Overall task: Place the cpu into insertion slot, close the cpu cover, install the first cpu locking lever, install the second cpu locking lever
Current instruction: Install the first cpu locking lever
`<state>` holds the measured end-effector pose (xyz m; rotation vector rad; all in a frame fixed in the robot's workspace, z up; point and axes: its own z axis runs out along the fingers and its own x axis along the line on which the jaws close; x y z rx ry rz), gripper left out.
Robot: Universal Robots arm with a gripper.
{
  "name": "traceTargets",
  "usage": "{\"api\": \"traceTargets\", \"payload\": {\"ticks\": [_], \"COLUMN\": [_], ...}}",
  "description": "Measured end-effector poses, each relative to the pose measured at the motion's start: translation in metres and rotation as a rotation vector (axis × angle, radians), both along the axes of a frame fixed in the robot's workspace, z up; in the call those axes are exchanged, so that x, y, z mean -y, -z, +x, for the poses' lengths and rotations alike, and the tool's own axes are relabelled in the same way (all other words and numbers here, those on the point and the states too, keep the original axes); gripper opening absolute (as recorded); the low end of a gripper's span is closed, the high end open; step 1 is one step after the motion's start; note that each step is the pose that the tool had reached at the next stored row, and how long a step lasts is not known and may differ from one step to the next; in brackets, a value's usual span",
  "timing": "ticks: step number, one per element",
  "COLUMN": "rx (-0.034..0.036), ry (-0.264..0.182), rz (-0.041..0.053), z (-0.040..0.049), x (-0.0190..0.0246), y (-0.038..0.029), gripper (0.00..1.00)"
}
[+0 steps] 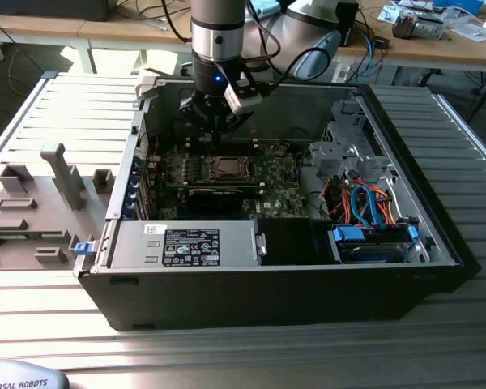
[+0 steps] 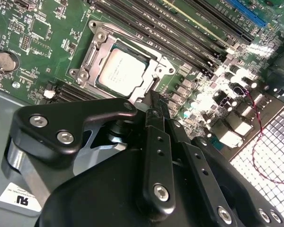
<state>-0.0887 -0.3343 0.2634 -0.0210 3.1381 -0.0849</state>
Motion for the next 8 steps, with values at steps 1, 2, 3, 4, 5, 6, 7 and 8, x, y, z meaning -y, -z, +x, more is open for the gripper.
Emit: {"api": "traceTargets", "payload": {"ticks": [1, 2, 3, 4, 5, 6, 7, 8], "rx": [-0.0001, 0.0, 0.0, 0.0, -0.0001, -0.0001, -0.0001, 0.0], "ry": [0.0, 0.0, 0.0, 0.0, 0.0, 0.0, 0.0, 0.0], "rz": [0.0001, 0.0001, 0.0, 0.0001, 0.0001, 0.0, 0.0001, 0.0], "z": [-0.0002, -0.0004, -0.0012, -0.0019, -0.002, -0.0022, -0.0024, -0.0026], "x": [0.0, 0.0, 0.0, 0.0, 0.0, 0.0, 0.0, 0.0], "y": [0.0, 0.0, 0.0002, 0.0003, 0.0003, 0.0004, 0.0004, 0.0004], "gripper": [0.11, 0.11, 0.11, 0.11, 0.11, 0.11, 0.11, 0.11]}}
